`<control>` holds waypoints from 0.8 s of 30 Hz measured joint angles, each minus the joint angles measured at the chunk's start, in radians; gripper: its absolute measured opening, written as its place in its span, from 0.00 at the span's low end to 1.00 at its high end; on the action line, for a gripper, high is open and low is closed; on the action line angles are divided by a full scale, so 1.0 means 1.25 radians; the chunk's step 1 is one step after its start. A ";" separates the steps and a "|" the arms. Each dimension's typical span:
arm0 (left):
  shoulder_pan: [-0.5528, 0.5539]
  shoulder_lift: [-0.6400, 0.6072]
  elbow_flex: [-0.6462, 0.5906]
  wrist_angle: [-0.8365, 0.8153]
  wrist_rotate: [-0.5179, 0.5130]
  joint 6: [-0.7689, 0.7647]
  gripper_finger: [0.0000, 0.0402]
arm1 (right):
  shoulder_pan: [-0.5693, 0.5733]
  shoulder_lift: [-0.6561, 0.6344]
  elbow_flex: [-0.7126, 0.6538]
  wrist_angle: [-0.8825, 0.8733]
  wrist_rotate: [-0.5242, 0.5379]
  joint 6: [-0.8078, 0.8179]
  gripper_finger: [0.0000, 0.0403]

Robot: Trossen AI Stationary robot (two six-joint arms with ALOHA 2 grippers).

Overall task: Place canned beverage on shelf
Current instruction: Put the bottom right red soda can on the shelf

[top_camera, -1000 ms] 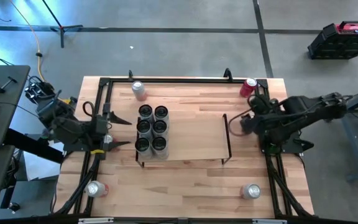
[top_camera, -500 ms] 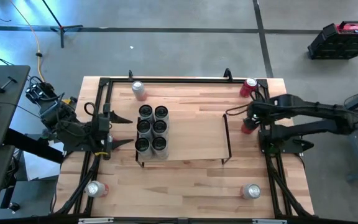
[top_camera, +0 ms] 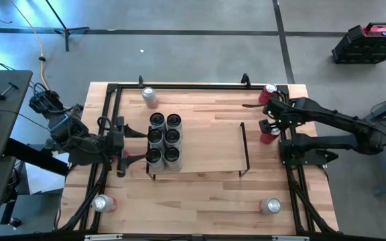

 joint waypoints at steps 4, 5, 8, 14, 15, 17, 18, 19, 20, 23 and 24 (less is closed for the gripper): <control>0.000 0.010 0.000 0.000 0.000 0.008 0.73 | -0.019 0.027 -0.020 0.043 -0.053 -0.017 0.95; 0.000 0.011 0.000 0.000 0.000 0.008 0.73 | -0.019 0.037 -0.022 0.054 -0.058 -0.017 0.95; 0.000 0.011 0.000 0.000 0.014 0.005 0.73 | -0.019 0.072 -0.023 0.061 -0.066 -0.018 0.95; 0.000 0.011 0.000 0.000 0.055 -0.002 0.73 | -0.019 0.131 -0.023 0.057 -0.092 -0.075 0.94; 0.000 0.011 0.000 0.000 0.061 -0.005 0.73 | -0.019 0.139 -0.023 0.056 -0.095 -0.095 0.93; 0.000 0.011 0.000 -0.001 0.071 -0.015 0.73 | -0.019 0.149 -0.023 0.056 -0.098 -0.128 0.92; 0.000 0.011 0.000 -0.001 0.074 -0.018 0.73 | -0.019 0.150 -0.023 0.056 -0.098 -0.136 0.90; 0.000 0.011 0.000 -0.001 0.074 -0.020 0.73 | -0.019 0.152 -0.023 0.056 -0.098 -0.144 0.89; 0.000 0.011 0.000 -0.001 0.075 -0.022 0.73 | -0.019 0.153 -0.023 0.057 -0.098 -0.156 0.88; 0.000 0.011 0.000 0.000 0.074 -0.023 0.73 | -0.019 0.153 -0.029 0.061 -0.098 -0.184 0.83; 0.000 0.011 0.000 0.000 0.074 -0.023 0.73 | -0.019 0.153 -0.037 0.067 -0.098 -0.185 0.82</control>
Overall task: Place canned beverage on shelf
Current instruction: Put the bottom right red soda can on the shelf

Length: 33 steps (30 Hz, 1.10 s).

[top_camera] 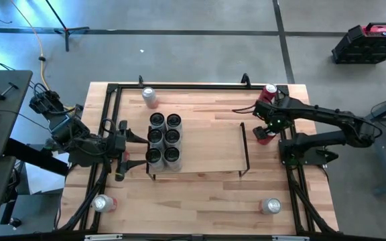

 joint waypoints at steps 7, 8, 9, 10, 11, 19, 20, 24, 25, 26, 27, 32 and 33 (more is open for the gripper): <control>0.000 0.000 0.000 0.019 -0.001 0.001 0.73 | 0.000 -0.006 -0.026 0.024 0.001 -0.056 0.77; 0.000 0.000 0.000 0.019 -0.001 0.001 0.73 | 0.000 -0.007 -0.018 0.013 0.000 -0.067 0.77; 0.000 0.000 0.000 0.020 -0.002 0.001 0.73 | 0.000 -0.003 -0.004 -0.005 0.001 -0.077 0.77; 0.000 0.000 0.000 0.019 -0.001 0.001 0.73 | 0.000 -0.004 0.015 -0.030 0.006 -0.083 0.77; 0.000 0.000 0.000 0.019 -0.001 0.001 0.73 | 0.000 -0.008 0.043 -0.062 0.017 -0.083 0.77; 0.000 0.000 0.000 0.020 -0.015 0.010 0.73 | 0.002 -0.003 0.314 -0.221 0.103 -0.064 0.76; 0.000 0.000 0.000 0.020 -0.022 0.016 0.73 | 0.002 0.001 0.349 -0.224 0.103 -0.058 0.76; 0.000 -0.006 0.000 0.020 -0.043 0.031 0.73 | 0.022 0.046 0.475 -0.228 0.103 -0.055 0.76; 0.000 -0.008 0.000 0.021 -0.047 0.036 0.73 | 0.034 0.063 0.506 -0.229 0.105 -0.055 0.76; 0.001 -0.011 0.000 0.022 -0.051 0.038 0.73 | 0.049 0.082 0.538 -0.229 0.106 -0.055 0.76; 0.001 -0.014 0.000 0.023 -0.056 0.038 0.73 | 0.064 0.102 0.571 -0.229 0.105 -0.056 0.76; 0.001 -0.034 0.000 0.024 -0.081 0.038 0.73 | 0.157 0.224 0.768 -0.239 0.124 -0.072 0.76; 0.001 -0.038 0.000 0.024 -0.083 0.038 0.73 | 0.177 0.251 0.811 -0.246 0.127 -0.075 0.76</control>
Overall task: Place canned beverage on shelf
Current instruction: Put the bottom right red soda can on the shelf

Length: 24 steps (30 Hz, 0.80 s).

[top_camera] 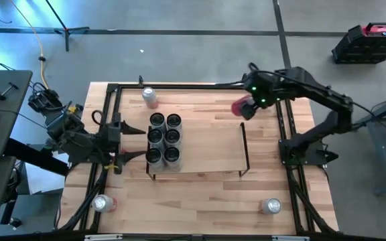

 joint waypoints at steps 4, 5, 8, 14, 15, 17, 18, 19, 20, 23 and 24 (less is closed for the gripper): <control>0.000 -0.012 0.000 0.006 -0.004 0.000 0.73 | 0.091 0.110 0.153 -0.006 -0.004 -0.012 0.76; 0.000 -0.013 0.000 0.011 -0.004 0.000 0.73 | 0.112 0.137 0.183 -0.006 -0.008 -0.019 0.76; 0.000 -0.016 0.000 0.015 -0.004 0.014 0.73 | 0.171 0.216 0.256 -0.009 -0.010 -0.042 0.76; 0.000 -0.017 0.000 0.018 -0.004 0.014 0.73 | 0.251 0.339 0.326 -0.009 -0.009 -0.068 0.76; 0.000 -0.017 0.000 0.019 -0.004 0.014 0.73 | 0.259 0.353 0.331 -0.008 -0.010 -0.073 0.76; 0.000 -0.017 0.000 0.018 -0.004 0.012 0.73 | 0.270 0.374 0.335 -0.008 -0.010 -0.078 0.76; 0.000 -0.017 0.000 0.018 -0.004 0.008 0.73 | 0.273 0.382 0.336 -0.008 -0.008 -0.079 0.76; 0.000 -0.017 0.000 0.019 -0.004 0.006 0.73 | 0.275 0.389 0.336 -0.009 -0.003 -0.084 0.76; 0.000 -0.017 0.000 0.020 -0.004 0.006 0.73 | 0.274 0.396 0.336 -0.009 0.005 -0.089 0.76; 0.000 -0.017 0.000 0.031 -0.004 0.006 0.73 | 0.264 0.415 0.335 -0.006 0.026 -0.092 0.76; 0.000 -0.017 0.000 0.035 -0.004 0.006 0.73 | 0.259 0.419 0.335 -0.003 0.025 -0.093 0.76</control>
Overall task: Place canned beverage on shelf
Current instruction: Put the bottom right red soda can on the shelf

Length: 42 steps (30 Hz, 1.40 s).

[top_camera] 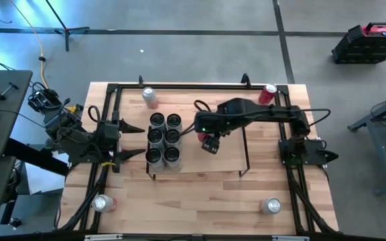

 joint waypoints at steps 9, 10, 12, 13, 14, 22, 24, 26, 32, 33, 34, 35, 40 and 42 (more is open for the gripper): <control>0.000 0.000 0.000 0.012 0.000 0.000 0.73 | -0.015 0.007 0.000 0.019 -0.005 -0.042 0.76; 0.000 0.000 0.000 0.017 0.000 0.003 0.73 | -0.016 0.007 0.000 0.018 -0.008 -0.042 0.76; 0.000 0.000 0.000 0.034 0.000 0.012 0.73 | -0.016 0.007 0.000 0.018 -0.014 -0.042 0.76; 0.000 0.000 0.000 0.042 0.001 0.019 0.73 | -0.016 0.007 0.000 0.018 -0.016 -0.042 0.76; 0.000 0.000 0.000 0.051 0.004 0.029 0.73 | -0.016 0.007 0.000 0.018 -0.017 -0.044 0.76; 0.000 -0.003 0.000 0.088 0.006 0.071 0.73 | -0.016 0.010 -0.001 0.047 -0.008 -0.063 0.79; 0.000 -0.003 0.000 0.087 0.006 0.071 0.73 | -0.018 0.014 -0.001 0.049 -0.008 -0.063 0.80; 0.000 -0.003 0.000 0.087 0.006 0.071 0.73 | -0.018 0.017 -0.001 0.052 -0.008 -0.069 0.80; 0.000 -0.003 0.000 0.087 0.007 0.070 0.73 | -0.018 0.020 -0.001 0.075 -0.006 -0.078 0.80; 0.000 -0.003 0.000 0.087 0.007 0.070 0.73 | -0.018 0.020 -0.001 0.076 -0.005 -0.078 0.80; 0.000 -0.003 0.000 0.087 0.007 0.070 0.73 | -0.018 0.020 -0.001 0.074 -0.005 -0.078 0.80; 0.000 -0.003 0.000 0.087 0.007 0.070 0.73 | -0.018 0.020 -0.001 0.073 -0.006 -0.078 0.80; 0.000 -0.003 0.000 0.086 0.007 0.064 0.73 | -0.017 0.020 0.001 0.075 -0.005 -0.078 0.80; 0.000 -0.003 0.000 0.086 0.007 0.063 0.73 | -0.016 0.020 0.013 0.075 -0.005 -0.078 0.80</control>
